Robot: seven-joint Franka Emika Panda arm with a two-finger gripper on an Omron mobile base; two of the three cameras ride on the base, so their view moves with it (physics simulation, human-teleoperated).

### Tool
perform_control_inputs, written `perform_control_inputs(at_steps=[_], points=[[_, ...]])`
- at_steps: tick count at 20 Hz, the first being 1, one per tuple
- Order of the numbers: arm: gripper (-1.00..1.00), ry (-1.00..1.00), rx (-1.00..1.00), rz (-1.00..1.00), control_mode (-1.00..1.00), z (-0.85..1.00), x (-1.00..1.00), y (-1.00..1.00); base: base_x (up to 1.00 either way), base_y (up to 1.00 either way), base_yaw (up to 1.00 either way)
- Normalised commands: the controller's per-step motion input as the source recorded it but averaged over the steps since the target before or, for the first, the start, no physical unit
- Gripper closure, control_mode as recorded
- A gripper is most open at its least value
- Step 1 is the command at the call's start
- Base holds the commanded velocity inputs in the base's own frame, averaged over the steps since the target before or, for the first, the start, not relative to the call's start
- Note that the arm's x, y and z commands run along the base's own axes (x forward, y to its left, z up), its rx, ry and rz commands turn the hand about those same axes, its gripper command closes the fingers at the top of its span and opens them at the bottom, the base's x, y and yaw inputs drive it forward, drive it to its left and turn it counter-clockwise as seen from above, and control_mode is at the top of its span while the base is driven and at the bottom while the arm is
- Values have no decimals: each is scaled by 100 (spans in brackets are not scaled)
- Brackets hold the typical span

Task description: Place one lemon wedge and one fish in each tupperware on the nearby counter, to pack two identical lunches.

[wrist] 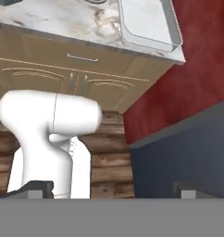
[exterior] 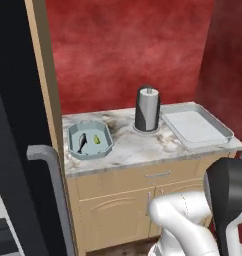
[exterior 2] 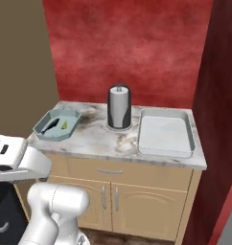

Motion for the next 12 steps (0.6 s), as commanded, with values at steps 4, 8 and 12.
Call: perform_control_inputs(at_steps=[4,8,12], points=[[-100,0,0,0,100,0,0,0,-100,0,16],[-100,0,0,0,100,0,0,0,-100,1,15],[-100,0,0,0,100,0,0,0,-100,24,11]])
